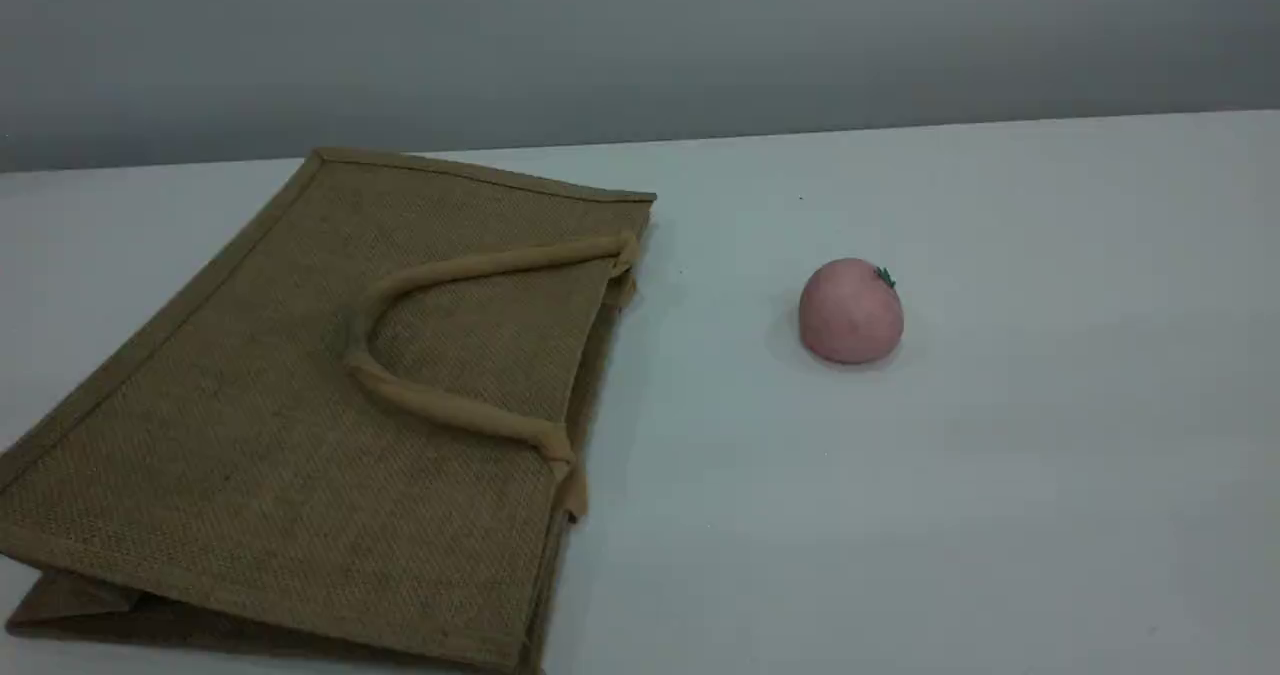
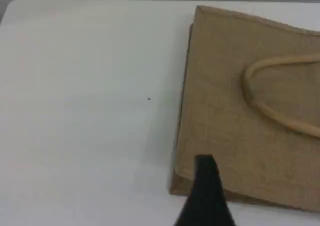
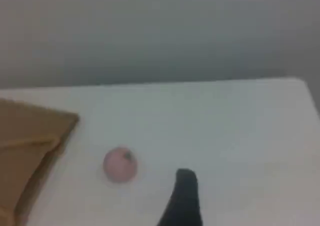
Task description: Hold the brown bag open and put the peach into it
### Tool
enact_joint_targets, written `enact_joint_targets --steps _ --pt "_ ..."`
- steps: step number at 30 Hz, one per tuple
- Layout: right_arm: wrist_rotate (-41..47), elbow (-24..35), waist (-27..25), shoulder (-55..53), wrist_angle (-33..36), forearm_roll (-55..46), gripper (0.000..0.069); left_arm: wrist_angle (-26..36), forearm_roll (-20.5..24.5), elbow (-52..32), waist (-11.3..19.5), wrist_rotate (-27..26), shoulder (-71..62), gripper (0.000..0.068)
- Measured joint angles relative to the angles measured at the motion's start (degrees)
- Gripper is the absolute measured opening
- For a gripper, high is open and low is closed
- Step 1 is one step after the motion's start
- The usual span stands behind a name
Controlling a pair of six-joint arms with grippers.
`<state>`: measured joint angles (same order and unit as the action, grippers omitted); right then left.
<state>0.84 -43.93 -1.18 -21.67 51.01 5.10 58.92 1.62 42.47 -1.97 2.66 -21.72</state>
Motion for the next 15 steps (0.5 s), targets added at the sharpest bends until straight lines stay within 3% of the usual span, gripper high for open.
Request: enact_joint_targets --steps 6,15 --pt "0.0 -6.2 0.0 -10.5 -1.0 1.9 0.0566 -3.3 -0.1 5.3 0.0 -0.1 -11.0 0.0489" --pt "-1.2 -10.3 0.0 -24.0 -6.0 2.5 0.0566 -11.1 -0.1 10.0 0.0 -0.1 -28.2 0.0489"
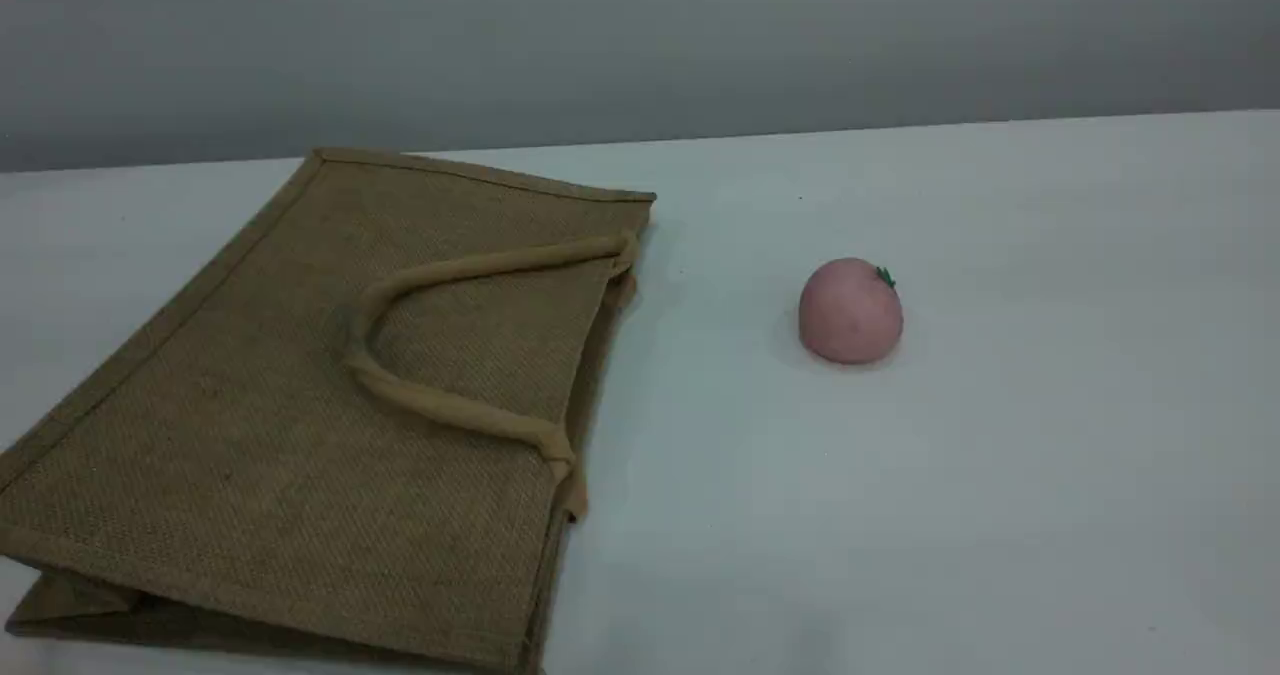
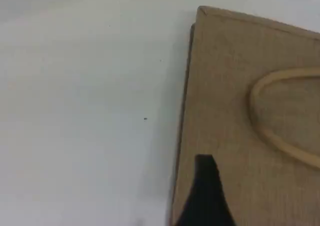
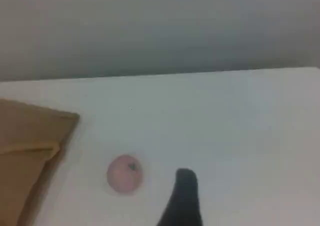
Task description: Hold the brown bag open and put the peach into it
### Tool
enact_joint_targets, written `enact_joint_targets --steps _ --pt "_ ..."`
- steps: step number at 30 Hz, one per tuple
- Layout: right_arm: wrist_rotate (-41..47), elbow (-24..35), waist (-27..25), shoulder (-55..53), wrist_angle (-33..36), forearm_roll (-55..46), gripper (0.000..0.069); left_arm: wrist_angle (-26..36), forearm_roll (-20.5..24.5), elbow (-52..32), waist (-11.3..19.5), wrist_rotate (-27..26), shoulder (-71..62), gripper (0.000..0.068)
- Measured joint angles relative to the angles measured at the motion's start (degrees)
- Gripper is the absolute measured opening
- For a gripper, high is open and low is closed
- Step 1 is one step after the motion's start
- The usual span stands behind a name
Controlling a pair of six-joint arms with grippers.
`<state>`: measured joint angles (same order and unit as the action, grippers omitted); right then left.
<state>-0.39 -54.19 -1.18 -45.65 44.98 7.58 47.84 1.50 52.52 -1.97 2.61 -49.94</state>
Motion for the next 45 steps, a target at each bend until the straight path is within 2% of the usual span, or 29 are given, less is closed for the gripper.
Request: enact_joint_targets --steps 7,21,27,31,39,45 --pt "-0.1 -3.3 0.0 -9.9 -2.2 -0.3 0.0566 -5.4 0.0 4.9 0.0 0.0 -14.3 0.0489" --pt "-0.4 -9.7 0.0 -24.5 -3.0 -1.6 0.0566 -8.8 -0.2 13.4 0.0 0.1 -37.9 0.0489" --pt "-0.4 -9.7 0.0 -27.2 -5.2 -1.6 0.0566 -8.9 -3.7 16.5 -0.1 0.3 -45.2 0.0489" --pt "-0.4 -9.7 0.0 -28.1 -5.8 -1.6 0.0566 -8.4 -3.5 18.4 -1.5 0.3 -49.5 0.0489" --pt "-0.4 -9.7 0.0 -28.3 -5.5 -1.6 0.0566 -9.1 -3.2 23.2 -6.8 0.6 -57.6 0.0489" --pt "-0.3 -9.7 0.0 -28.3 -5.5 -1.3 0.0566 -9.4 -3.6 26.1 -7.4 1.3 -64.2 0.0489"
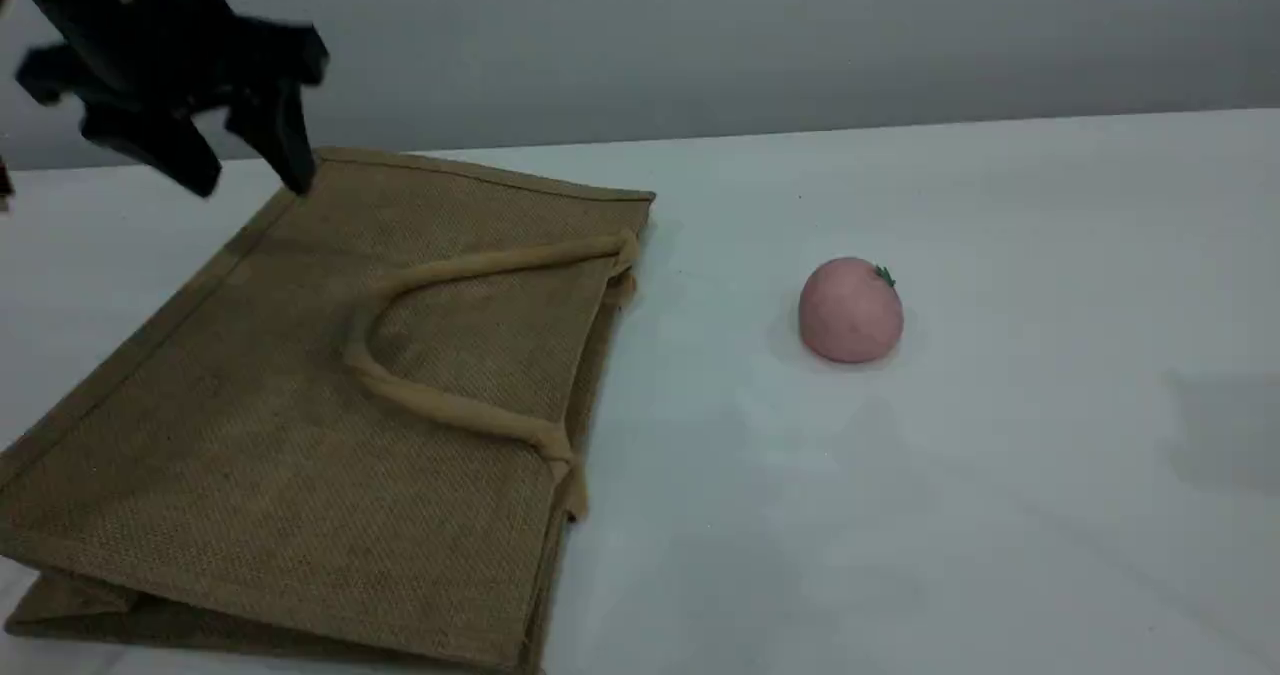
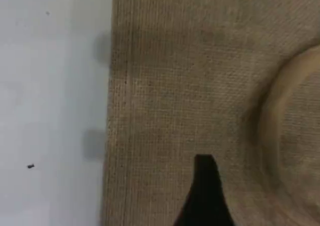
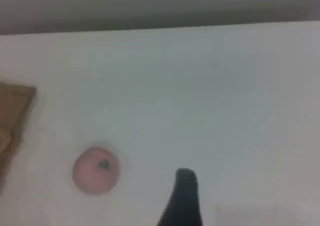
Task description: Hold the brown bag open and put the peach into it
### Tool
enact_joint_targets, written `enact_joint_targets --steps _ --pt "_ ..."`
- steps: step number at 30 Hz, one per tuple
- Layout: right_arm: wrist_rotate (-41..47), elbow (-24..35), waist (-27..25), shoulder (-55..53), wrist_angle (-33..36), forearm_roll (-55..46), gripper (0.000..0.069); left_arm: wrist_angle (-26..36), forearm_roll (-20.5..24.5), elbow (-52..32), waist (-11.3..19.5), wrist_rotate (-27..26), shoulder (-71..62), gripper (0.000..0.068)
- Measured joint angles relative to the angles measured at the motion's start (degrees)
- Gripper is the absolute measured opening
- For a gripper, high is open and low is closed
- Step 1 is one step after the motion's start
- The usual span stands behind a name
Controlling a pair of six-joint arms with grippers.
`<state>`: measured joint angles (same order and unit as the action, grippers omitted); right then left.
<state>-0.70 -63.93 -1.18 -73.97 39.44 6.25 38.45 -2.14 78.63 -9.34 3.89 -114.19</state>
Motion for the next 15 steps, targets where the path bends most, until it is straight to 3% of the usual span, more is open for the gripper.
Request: enact_joint_targets --steps 15 --pt "-0.1 0.0 0.0 0.0 0.1 0.1 0.0566 -2.8 -5.5 0.5 -0.5 -2.2 -8.6 0.0489"
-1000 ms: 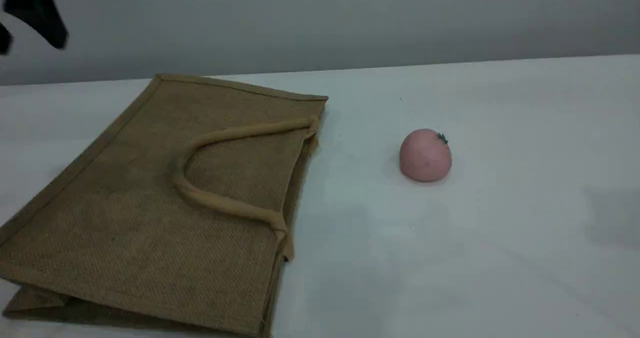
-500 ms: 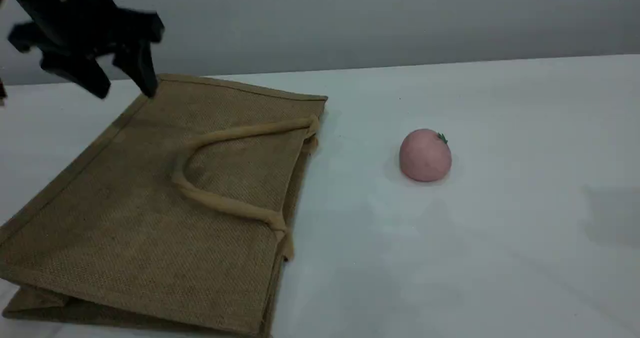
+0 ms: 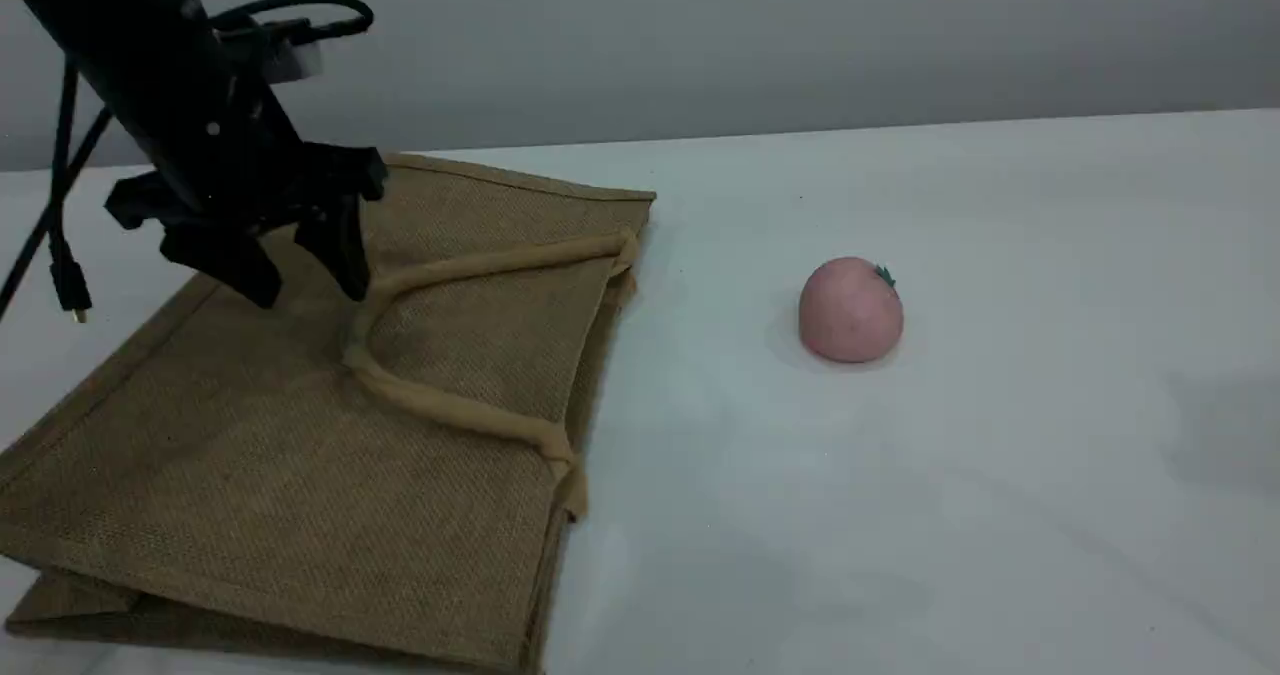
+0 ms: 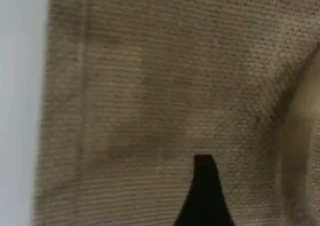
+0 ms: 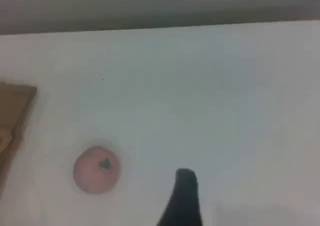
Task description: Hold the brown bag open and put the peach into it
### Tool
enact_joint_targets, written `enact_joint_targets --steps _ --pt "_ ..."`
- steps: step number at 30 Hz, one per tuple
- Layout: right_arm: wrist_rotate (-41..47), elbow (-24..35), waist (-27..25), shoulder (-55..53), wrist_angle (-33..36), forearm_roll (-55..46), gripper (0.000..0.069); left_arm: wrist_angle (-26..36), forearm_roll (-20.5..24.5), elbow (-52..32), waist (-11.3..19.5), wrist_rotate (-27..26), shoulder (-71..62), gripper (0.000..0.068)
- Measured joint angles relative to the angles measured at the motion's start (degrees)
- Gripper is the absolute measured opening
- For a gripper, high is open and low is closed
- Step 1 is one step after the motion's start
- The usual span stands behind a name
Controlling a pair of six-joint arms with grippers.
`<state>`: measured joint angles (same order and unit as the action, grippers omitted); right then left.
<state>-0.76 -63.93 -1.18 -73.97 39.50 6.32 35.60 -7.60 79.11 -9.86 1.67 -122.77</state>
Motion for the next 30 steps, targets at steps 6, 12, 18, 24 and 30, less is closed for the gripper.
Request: enact_joint_targets --steps 6,12,18,24,30 --pt "0.0 0.0 0.0 0.0 0.3 0.0 0.0566 -1.4 -0.2 0.0 -2.0 -0.2 -1.4 0.0489" --pt "0.1 0.0 0.0 0.0 0.4 0.0 0.0566 -2.2 -0.1 0.0 -2.3 -0.2 -2.4 0.0489" --pt "0.1 0.0 0.0 0.0 0.4 0.0 0.0566 -3.8 -0.9 0.0 -2.3 -0.2 -2.6 0.0459" --pt "0.1 0.0 0.0 0.0 0.4 0.0 0.0566 -4.3 -3.5 0.0 -2.3 -3.1 -4.4 0.0361" --pt "0.0 0.0 0.0 0.0 0.4 -0.1 0.0566 -4.9 -3.6 0.0 -2.3 -4.1 -4.5 0.0207"
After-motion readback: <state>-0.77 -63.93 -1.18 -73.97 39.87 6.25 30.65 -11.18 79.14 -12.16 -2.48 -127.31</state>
